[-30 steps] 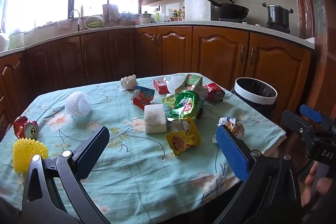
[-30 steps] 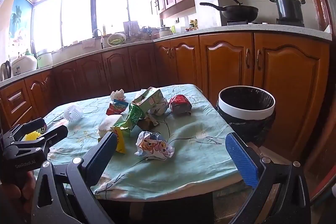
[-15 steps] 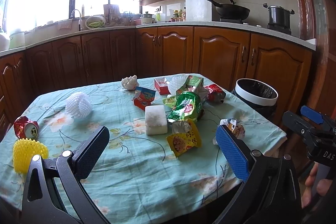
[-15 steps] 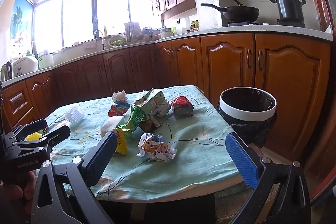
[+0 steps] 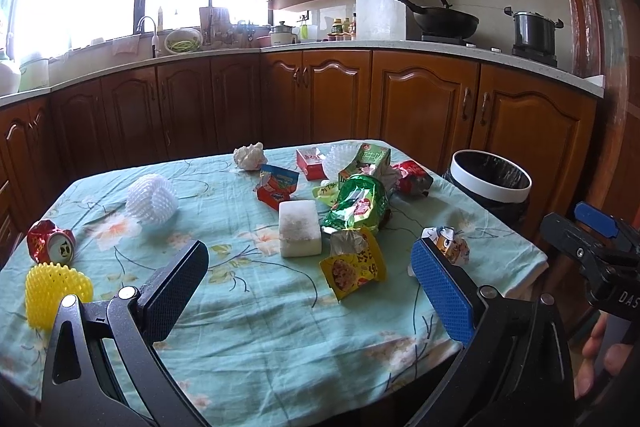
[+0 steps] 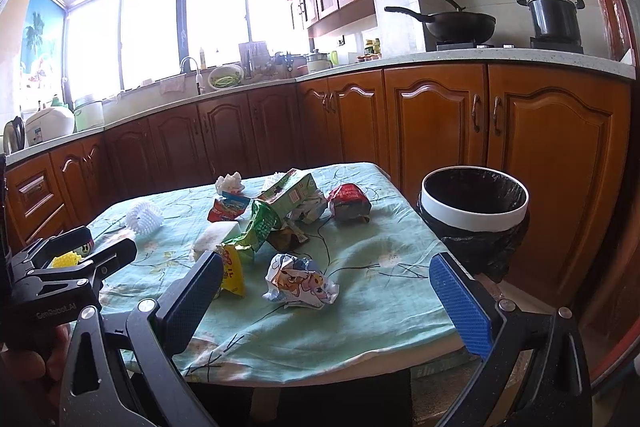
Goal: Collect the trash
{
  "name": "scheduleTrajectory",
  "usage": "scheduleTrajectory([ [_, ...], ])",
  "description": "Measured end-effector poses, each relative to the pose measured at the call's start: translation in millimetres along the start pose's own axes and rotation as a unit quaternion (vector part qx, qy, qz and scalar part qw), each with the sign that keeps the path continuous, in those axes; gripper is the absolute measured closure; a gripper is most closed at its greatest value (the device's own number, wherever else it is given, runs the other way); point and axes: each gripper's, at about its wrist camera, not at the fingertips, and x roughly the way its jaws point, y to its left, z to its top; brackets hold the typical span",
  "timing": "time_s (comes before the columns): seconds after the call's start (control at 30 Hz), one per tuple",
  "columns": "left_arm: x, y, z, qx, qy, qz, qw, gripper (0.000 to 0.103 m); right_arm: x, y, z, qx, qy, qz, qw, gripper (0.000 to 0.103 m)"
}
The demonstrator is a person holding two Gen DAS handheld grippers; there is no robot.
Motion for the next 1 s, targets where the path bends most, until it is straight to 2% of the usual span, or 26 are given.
scheduleTrajectory([
  [0.6,3.9,-1.3,-0.8,0.001,0.005,0.003,1.0,0.0,3.7,1.5,-4.5,0.001,0.005,0.011,1.0,0.0],
  [1.0,15.9,0.3,-4.4,-0.004,0.027,0.0,0.9996,0.0,16.8,-1.4,-7.0,0.012,0.028,0.03,0.999,0.0],
])
